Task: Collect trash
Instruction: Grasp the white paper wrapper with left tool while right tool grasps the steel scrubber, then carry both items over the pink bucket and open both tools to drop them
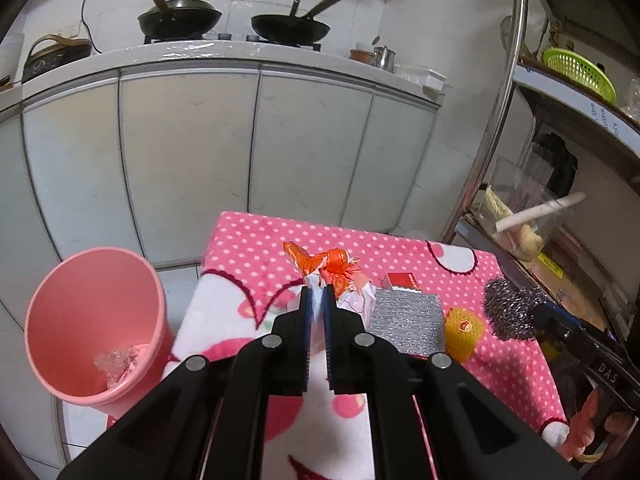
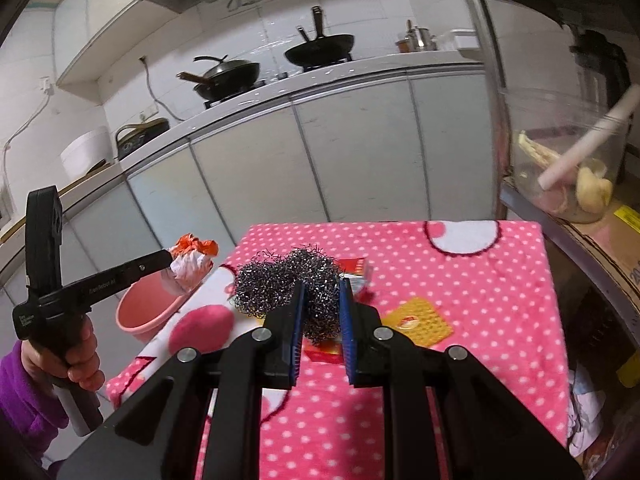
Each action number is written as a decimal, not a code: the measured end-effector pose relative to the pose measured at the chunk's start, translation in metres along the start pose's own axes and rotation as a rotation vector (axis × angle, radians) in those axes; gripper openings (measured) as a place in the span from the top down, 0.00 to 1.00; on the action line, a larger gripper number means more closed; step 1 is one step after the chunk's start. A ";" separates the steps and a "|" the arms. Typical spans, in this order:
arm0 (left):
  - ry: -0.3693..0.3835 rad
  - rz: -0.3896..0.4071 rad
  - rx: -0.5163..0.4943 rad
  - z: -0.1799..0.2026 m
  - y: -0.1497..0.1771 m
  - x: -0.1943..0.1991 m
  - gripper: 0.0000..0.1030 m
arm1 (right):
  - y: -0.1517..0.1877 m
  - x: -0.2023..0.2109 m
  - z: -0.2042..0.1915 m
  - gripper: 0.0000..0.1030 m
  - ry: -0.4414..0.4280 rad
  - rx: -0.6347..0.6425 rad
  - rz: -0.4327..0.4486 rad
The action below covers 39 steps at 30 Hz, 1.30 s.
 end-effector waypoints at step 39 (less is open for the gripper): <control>-0.216 0.112 0.197 -0.182 0.011 0.053 0.95 | -0.003 -0.142 -0.204 0.83 -0.297 0.202 -0.232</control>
Point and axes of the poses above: each gripper's, at about its wrist camera, not at the fingertips, and x roughly against the way its jaws point, z to its right, y to its underside, the point moved 6 cm from there along -x, roughly the way its jaws point, and after that the axes turned 1 degree about -x, right-handed, at the moved point
